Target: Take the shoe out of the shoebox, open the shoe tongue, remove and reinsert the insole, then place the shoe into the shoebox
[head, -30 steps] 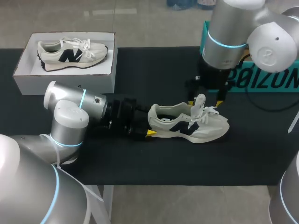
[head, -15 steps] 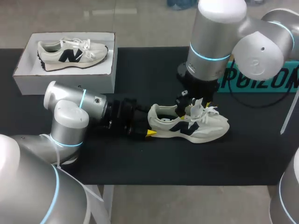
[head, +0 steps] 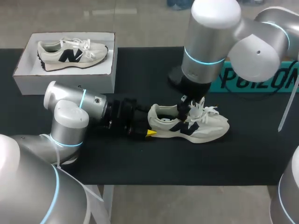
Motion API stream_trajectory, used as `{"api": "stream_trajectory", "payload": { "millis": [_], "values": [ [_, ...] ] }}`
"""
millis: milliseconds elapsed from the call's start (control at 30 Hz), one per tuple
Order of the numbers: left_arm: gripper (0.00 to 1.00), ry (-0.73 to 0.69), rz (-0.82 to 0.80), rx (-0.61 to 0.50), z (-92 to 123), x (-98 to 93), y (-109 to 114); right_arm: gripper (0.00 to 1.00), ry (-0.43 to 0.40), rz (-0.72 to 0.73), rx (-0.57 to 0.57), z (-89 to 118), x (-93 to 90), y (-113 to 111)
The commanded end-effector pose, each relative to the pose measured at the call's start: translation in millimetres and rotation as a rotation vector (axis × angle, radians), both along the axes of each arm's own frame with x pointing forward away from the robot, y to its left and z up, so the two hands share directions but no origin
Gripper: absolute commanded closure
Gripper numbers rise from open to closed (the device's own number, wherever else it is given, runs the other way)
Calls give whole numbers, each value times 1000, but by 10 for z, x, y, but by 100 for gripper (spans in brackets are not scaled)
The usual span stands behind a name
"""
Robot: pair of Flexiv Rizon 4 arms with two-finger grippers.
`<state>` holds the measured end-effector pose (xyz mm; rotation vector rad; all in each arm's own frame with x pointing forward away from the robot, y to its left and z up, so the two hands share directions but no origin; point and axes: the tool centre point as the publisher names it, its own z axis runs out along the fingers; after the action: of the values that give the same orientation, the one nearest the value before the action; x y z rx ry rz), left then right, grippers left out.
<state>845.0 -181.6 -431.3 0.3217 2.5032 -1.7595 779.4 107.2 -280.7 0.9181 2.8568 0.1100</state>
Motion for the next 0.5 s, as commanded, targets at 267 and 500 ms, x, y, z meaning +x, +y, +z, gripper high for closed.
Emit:
{"api": "stream_trajectory", "payload": {
  "millis": [267, 500],
  "values": [
    [100, -1, 0, 3, -39, 5, -31, 0, 13, 343, -45, -6, -2, 264],
    [100, -1, 0, 3, -39, 5, -31, 86, 48, 334, -39, -142, 218, 300]
  ]
}}
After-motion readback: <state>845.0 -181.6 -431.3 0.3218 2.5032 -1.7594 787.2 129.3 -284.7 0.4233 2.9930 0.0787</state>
